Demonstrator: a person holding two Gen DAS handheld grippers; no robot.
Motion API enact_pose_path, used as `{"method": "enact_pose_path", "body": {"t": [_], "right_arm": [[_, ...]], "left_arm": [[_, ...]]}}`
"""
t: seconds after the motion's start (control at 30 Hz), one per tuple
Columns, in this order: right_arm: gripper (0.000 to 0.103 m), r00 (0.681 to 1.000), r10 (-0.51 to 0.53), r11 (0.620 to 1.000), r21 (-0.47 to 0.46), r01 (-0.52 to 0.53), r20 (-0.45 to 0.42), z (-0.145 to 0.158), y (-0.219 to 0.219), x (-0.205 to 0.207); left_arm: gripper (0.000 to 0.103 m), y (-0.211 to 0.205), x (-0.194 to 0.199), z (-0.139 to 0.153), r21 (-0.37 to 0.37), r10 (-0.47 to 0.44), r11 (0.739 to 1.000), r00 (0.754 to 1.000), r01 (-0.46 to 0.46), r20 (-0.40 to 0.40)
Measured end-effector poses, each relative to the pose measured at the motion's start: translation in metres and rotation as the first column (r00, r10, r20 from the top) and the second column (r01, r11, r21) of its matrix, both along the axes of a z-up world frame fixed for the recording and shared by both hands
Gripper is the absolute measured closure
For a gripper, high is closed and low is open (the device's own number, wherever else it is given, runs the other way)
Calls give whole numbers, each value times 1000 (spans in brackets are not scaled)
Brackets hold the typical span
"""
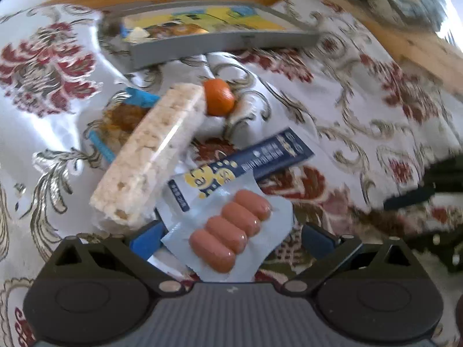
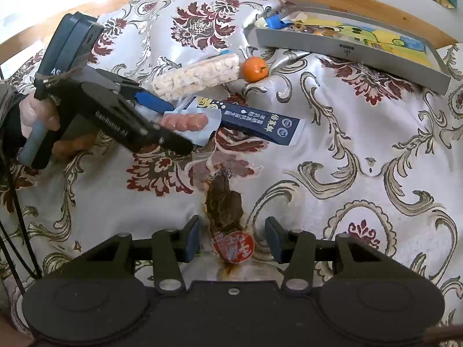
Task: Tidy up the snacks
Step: 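Lower the right tool onto the brown jerky packet and close, then lower the left tool onto the clear sausage pack and close while the right tool holds the jerky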
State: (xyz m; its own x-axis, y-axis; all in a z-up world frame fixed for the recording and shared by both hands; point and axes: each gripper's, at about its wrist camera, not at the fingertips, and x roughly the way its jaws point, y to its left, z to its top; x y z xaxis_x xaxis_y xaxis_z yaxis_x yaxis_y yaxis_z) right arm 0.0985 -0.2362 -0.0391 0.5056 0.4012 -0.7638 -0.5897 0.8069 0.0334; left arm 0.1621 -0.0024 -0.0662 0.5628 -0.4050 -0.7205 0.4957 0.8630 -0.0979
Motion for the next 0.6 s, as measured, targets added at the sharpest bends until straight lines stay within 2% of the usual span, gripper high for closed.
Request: {"method": "enact_pose_path", "body": {"t": [0.1, 0.23, 0.37, 0.43, 0.6], "right_arm": [[54, 1000, -18, 1000, 5, 18, -7, 0, -1, -1], [53, 999, -36, 999, 3, 36, -9, 0, 0, -1], [53, 999, -48, 999, 5, 48, -12, -1, 0, -2], [52, 999, -51, 999, 4, 51, -12, -2, 1, -3], [52, 998, -55, 998, 7, 55, -14, -3, 1, -4]], "left_arm": [[1, 1, -3, 3, -12, -43, 999, 998, 43, -41], [1, 7, -4, 9, -90, -75, 994, 989, 64, -125], [1, 8, -7, 15, -135, -129, 985, 973, 104, -190], [1, 7, -9, 17, -137, -136, 984, 972, 111, -192], [1, 1, -2, 13, -93, -54, 995, 987, 41, -150]]}}
